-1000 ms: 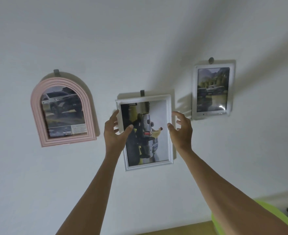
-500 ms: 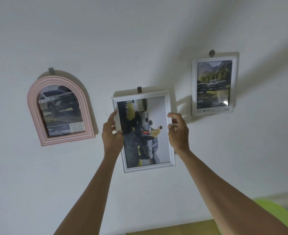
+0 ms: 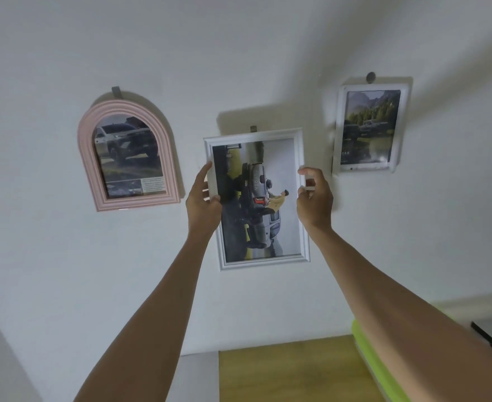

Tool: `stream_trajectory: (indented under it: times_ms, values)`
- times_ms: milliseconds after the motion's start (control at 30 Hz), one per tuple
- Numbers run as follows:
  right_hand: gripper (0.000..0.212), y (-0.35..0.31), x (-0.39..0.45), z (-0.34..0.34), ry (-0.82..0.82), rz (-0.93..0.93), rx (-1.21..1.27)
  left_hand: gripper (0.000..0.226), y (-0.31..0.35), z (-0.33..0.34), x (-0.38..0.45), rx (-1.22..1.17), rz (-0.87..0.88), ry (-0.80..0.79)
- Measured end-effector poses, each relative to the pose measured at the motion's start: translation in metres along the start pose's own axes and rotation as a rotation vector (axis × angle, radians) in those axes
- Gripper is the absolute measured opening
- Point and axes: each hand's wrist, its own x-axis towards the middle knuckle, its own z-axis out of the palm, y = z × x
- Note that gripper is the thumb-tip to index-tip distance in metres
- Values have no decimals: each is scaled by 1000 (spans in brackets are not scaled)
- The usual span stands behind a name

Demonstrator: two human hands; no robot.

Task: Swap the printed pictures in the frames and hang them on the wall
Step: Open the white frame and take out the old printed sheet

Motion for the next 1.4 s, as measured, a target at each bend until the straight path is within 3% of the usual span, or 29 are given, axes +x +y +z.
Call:
stream_trajectory:
  times_ms: [300,867,1400]
  values:
    - [45,10,-75,-26,-29,148,-92,73,-27,-21,-68,39,-86,-102]
    - [52,135,-267,-77,-228,592,-252,78,-168,-22,-269,112,-579,-219]
    - [62,188,-372,-107,-277,926,-275,73,-216,-30,-393,138,-863,-284]
